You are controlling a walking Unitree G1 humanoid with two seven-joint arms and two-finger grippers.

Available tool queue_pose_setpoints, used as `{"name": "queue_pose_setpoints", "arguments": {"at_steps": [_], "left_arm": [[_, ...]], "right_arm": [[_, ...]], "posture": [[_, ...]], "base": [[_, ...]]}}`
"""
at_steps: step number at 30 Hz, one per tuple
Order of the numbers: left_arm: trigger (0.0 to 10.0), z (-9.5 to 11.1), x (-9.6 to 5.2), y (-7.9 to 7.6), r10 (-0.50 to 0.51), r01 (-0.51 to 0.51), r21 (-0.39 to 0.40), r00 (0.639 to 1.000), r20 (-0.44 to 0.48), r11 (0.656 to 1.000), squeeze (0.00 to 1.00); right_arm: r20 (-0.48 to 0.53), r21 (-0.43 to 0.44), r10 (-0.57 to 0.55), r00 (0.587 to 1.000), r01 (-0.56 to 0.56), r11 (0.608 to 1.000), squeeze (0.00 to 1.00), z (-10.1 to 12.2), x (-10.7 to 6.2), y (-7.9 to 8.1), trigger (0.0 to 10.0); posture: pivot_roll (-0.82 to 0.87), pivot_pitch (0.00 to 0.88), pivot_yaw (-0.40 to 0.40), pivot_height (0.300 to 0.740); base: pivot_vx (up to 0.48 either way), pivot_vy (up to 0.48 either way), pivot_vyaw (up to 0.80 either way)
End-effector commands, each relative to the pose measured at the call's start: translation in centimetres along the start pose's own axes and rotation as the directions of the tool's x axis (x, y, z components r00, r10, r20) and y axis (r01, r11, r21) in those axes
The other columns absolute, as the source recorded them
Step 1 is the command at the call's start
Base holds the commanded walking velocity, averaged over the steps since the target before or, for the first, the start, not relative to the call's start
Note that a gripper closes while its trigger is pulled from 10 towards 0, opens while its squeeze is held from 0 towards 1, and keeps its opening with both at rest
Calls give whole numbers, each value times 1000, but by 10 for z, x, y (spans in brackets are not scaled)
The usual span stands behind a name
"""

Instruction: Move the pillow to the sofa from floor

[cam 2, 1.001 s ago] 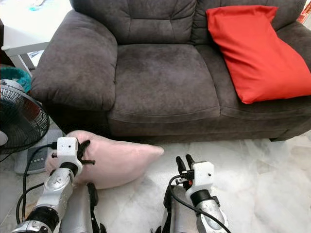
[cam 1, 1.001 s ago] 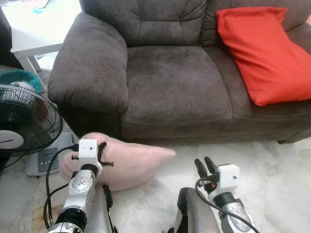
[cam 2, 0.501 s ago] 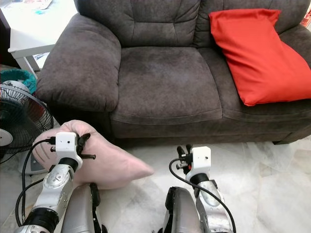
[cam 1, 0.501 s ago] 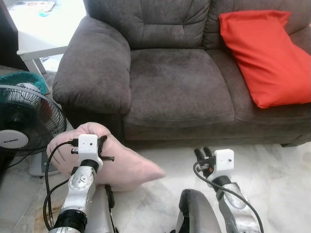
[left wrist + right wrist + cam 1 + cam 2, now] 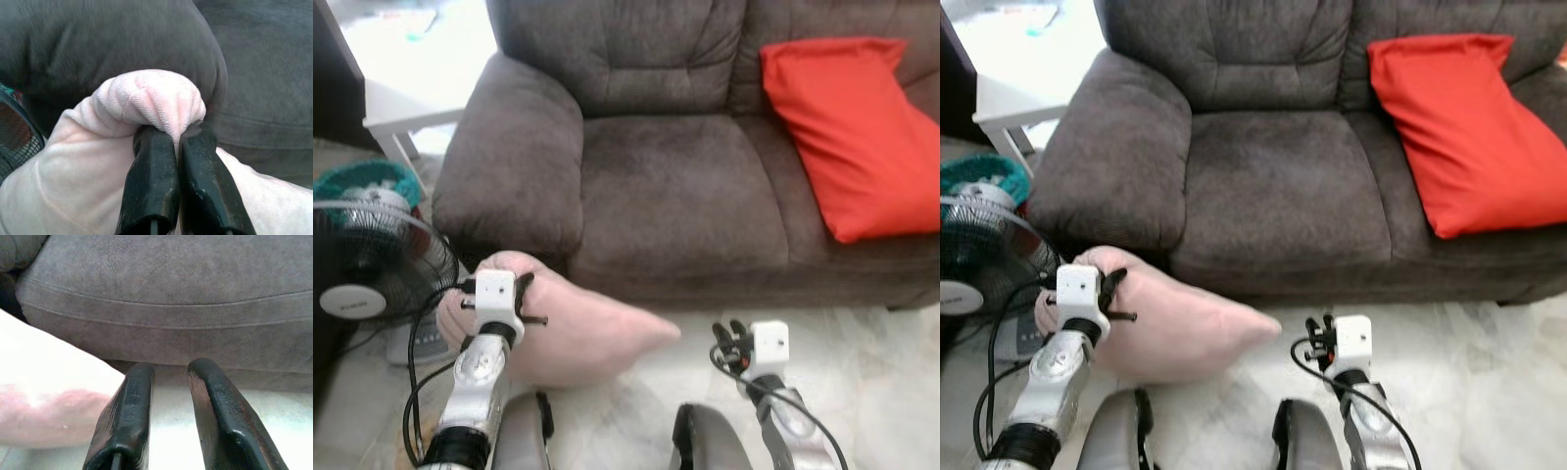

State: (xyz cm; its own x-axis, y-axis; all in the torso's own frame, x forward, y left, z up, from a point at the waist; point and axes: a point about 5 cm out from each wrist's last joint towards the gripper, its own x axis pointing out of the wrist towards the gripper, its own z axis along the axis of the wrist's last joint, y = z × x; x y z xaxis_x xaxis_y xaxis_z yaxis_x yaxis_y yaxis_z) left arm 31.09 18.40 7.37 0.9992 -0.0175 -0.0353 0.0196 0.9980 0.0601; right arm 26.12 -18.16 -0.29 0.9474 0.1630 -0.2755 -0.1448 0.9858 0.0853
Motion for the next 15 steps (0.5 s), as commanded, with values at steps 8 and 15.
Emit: {"name": "queue_pose_setpoints", "arguments": {"at_steps": [8,15], "left_arm": [[10000,22,4,-3,-27,27,0,995,94,1000,0],[10000,23,2,-7,-49,50,-7,994,100,999,0]], "right_arm": [[-48,22,-11,999,12,1000,0,-5,5,-2,10000],[-83,30,-18,996,20,999,0,-12,7,5,10000]], "posture": [[124,86,-64,701],[123,85,-62,705]], "base": [[0,0,0],[-70,0,0]]}}
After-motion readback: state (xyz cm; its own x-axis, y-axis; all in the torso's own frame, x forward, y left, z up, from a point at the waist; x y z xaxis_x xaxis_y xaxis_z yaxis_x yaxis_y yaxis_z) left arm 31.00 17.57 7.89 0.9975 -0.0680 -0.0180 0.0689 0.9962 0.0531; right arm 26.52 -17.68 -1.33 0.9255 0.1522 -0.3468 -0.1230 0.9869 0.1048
